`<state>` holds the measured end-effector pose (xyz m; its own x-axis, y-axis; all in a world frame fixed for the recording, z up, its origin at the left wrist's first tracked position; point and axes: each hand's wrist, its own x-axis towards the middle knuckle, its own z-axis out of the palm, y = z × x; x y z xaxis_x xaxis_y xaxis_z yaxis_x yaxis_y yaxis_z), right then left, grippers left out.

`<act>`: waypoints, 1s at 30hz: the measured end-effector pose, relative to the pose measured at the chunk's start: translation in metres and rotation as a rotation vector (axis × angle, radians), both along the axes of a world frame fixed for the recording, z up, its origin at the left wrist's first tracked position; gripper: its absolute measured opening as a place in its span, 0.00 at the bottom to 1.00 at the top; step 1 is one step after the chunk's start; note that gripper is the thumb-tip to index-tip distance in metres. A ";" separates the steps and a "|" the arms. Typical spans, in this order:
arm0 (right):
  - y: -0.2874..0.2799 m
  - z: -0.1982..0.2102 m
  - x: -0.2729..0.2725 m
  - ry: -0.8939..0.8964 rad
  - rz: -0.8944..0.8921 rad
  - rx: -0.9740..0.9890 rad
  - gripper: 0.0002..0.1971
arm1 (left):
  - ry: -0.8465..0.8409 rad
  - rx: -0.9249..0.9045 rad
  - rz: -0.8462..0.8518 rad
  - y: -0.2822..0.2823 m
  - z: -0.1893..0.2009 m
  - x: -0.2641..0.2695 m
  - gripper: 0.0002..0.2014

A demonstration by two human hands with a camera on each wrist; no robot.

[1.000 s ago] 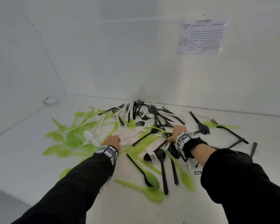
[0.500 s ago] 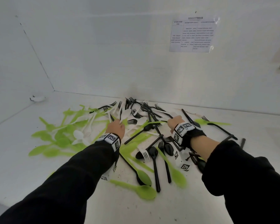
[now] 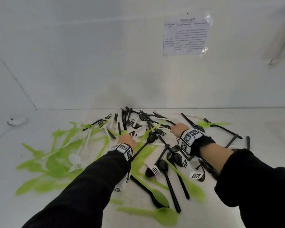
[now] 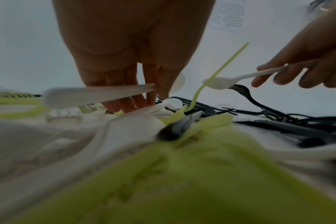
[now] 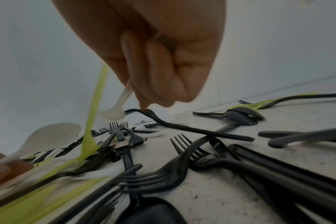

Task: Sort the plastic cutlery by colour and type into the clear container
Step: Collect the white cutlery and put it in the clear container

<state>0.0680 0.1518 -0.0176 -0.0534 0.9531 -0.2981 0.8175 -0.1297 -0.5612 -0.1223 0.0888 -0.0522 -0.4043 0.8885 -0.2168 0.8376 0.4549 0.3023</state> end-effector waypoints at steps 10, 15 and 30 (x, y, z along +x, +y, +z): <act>-0.011 0.000 -0.007 0.189 -0.178 0.159 0.22 | -0.186 0.100 -0.017 0.002 -0.007 -0.010 0.15; -0.011 0.004 -0.023 0.437 -0.401 0.282 0.18 | -0.310 0.254 0.108 -0.001 -0.008 -0.021 0.14; -0.007 -0.018 -0.070 -0.230 0.458 0.094 0.12 | -0.623 0.418 0.185 -0.015 -0.005 -0.035 0.15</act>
<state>-0.0017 0.1445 -0.0354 -0.4147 0.8704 -0.2655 0.8820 0.3126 -0.3526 -0.1569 0.0734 -0.0567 -0.4676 0.8765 -0.1143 0.3782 0.3152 0.8704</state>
